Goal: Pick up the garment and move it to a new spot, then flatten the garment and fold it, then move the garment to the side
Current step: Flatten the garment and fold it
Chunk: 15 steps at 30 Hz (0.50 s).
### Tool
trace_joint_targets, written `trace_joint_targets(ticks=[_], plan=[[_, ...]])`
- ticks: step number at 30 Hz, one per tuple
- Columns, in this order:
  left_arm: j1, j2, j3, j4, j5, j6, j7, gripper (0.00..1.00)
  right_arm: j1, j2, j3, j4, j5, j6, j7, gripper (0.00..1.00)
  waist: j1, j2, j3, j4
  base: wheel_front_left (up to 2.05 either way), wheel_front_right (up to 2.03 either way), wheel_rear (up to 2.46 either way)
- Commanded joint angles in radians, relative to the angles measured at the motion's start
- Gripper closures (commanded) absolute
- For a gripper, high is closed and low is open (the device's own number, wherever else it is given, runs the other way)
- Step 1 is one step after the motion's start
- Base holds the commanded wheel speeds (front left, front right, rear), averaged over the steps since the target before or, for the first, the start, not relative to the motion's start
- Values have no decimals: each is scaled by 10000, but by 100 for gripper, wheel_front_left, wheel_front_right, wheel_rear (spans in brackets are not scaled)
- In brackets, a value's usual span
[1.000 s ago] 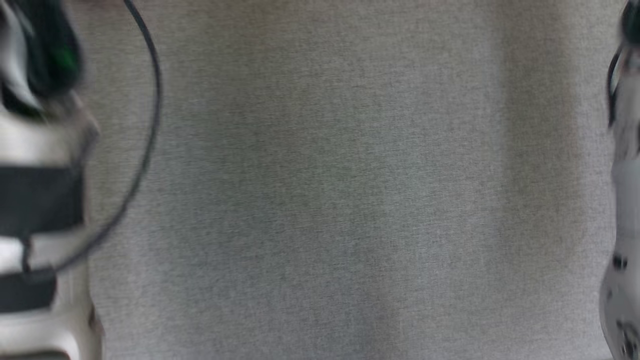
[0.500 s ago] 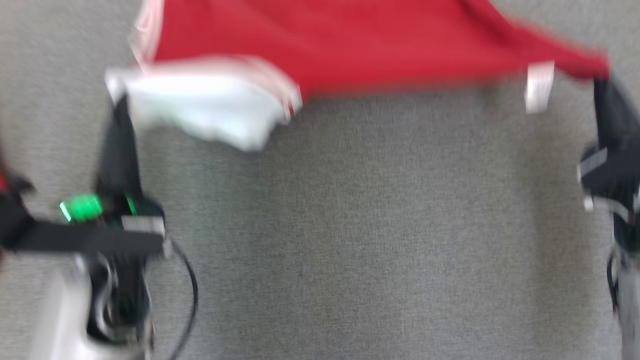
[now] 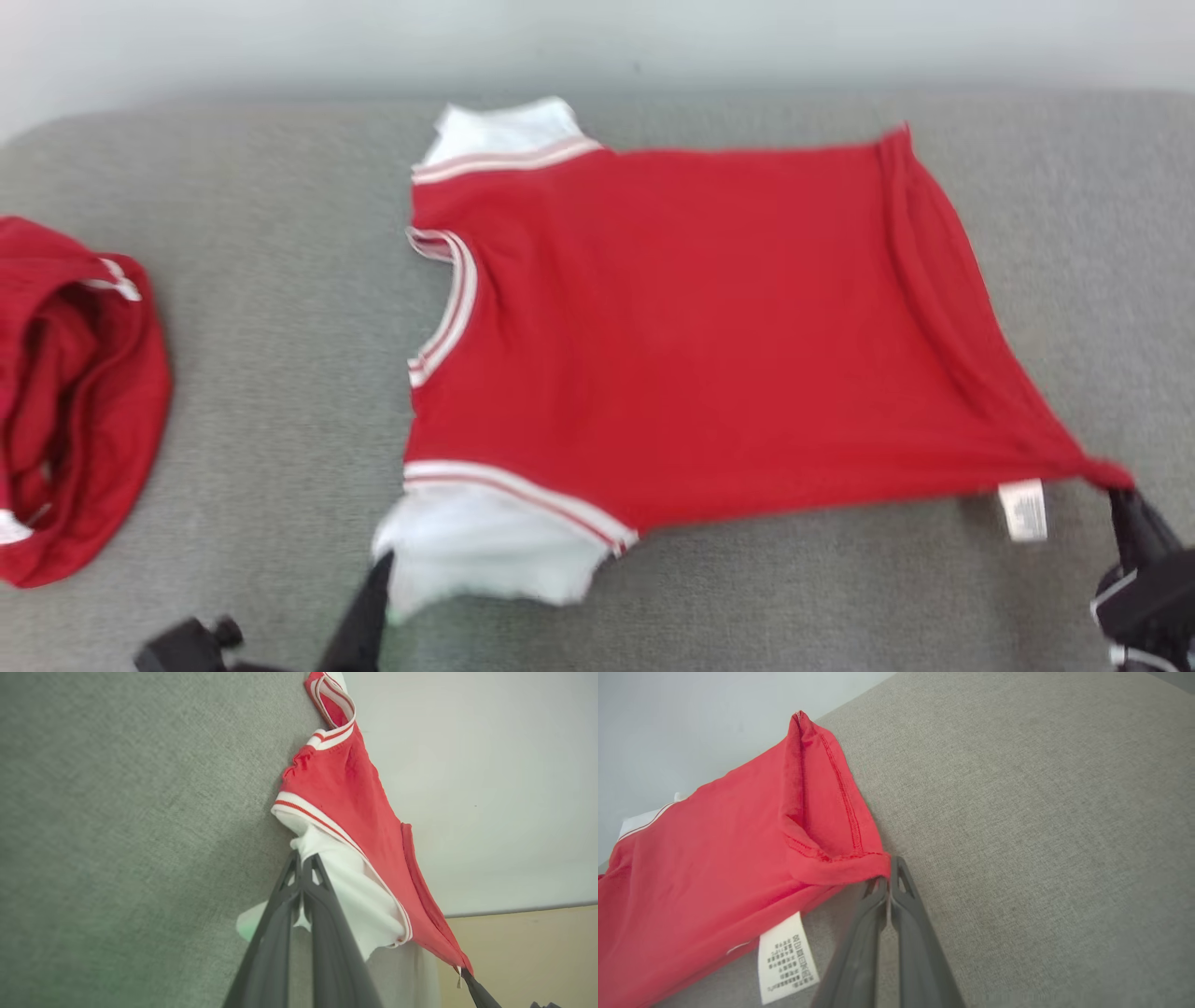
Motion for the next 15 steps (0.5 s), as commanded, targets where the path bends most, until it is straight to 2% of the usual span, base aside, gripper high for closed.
trace_joint_targets(ticks=[1, 5, 15], plan=[[198, 65, -30, 139, -4, 13, 51, 100, 206, 3, -148, 2, -170, 2, 4, 100, 4, 3, -515, 401, 0, 0, 0], [556, 75, -201, 617, -215, 50, 391, 100, 596, 75, -260, 313, -444, 2, -136, 100, 4, 3, -654, 406, 0, 0, 0], [1238, 309, -484, 876, -912, -70, 1383, 100, 1054, 77, -474, 1192, -201, 2, -890, 100, 4, 3, -869, 394, 0, 0, 0]])
